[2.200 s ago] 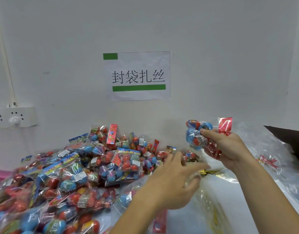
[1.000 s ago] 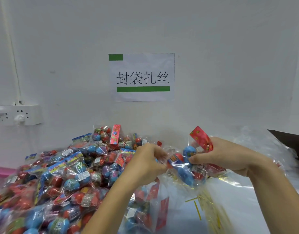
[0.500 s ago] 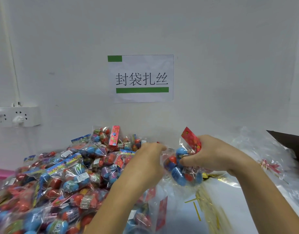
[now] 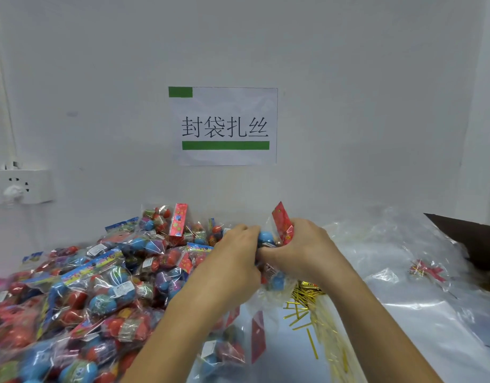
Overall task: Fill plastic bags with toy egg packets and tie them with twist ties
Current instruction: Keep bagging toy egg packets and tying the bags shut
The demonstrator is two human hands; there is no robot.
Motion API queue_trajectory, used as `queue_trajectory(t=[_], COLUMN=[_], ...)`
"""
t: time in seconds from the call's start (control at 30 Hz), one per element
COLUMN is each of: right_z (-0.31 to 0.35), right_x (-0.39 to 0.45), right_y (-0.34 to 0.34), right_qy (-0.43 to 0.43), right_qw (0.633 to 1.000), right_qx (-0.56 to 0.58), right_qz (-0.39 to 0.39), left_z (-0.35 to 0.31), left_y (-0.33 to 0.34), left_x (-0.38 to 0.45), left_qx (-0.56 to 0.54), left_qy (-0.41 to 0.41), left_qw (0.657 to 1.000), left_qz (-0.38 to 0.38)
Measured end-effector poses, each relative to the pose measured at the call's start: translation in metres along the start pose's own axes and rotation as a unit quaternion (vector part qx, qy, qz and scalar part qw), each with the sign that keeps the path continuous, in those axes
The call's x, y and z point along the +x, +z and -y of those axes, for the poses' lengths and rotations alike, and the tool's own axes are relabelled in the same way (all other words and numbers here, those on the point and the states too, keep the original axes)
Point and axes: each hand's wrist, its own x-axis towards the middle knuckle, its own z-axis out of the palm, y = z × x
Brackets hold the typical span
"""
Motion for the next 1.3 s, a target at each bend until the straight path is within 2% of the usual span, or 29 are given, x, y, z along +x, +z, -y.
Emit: queue_trajectory(t=[0.13, 0.23, 0.33, 0.43, 0.53, 0.6, 0.73, 0.9, 1.1, 1.2, 1.27, 1.3], right_z=[0.0, -0.001, -0.003, -0.005, -0.006, -0.006, -0.008, -0.013, -0.02, -0.021, -0.02, -0.019], right_x=[-0.002, -0.002, -0.001, 0.0, 0.004, 0.006, 0.006, 0.008, 0.008, 0.008, 0.008, 0.008], right_y=[0.005, 0.004, 0.002, 0.002, 0.006, 0.009, 0.013, 0.014, 0.022, 0.021, 0.019, 0.018], right_qy=[0.012, 0.018, 0.028, 0.041, 0.054, 0.063, 0.083, 0.124, 0.136, 0.13, 0.128, 0.128], right_qw=[0.993, 0.986, 0.982, 0.985, 0.994, 0.995, 0.986, 0.951, 0.946, 0.942, 0.933, 0.929], right_qx=[0.031, 0.054, 0.063, 0.052, 0.051, 0.067, 0.143, 0.282, 0.261, 0.269, 0.293, 0.305], right_qz=[0.114, 0.159, 0.177, 0.157, 0.081, 0.032, -0.005, 0.036, 0.135, 0.156, 0.163, 0.168], left_z=[0.002, 0.005, 0.01, 0.012, 0.01, 0.006, -0.002, -0.003, 0.001, 0.008, 0.015, 0.018], left_y=[-0.006, -0.012, -0.018, -0.019, -0.014, -0.009, -0.004, -0.003, -0.001, -0.001, 0.001, 0.003], left_x=[-0.002, -0.004, -0.006, -0.006, -0.004, -0.004, -0.007, -0.007, 0.002, 0.007, 0.01, 0.01], left_qx=[0.026, 0.02, -0.001, -0.033, -0.067, -0.058, -0.015, -0.015, -0.114, -0.179, -0.158, -0.14], left_qy=[-0.002, 0.0, 0.005, 0.001, -0.009, -0.043, -0.112, -0.089, -0.038, -0.079, -0.114, -0.123], left_qw=[0.999, 0.998, 0.997, 0.995, 0.997, 0.997, 0.993, 0.996, 0.993, 0.978, 0.974, 0.975], left_qz=[0.046, 0.067, 0.082, 0.095, 0.049, 0.017, 0.019, 0.024, -0.004, -0.068, -0.12, -0.117])
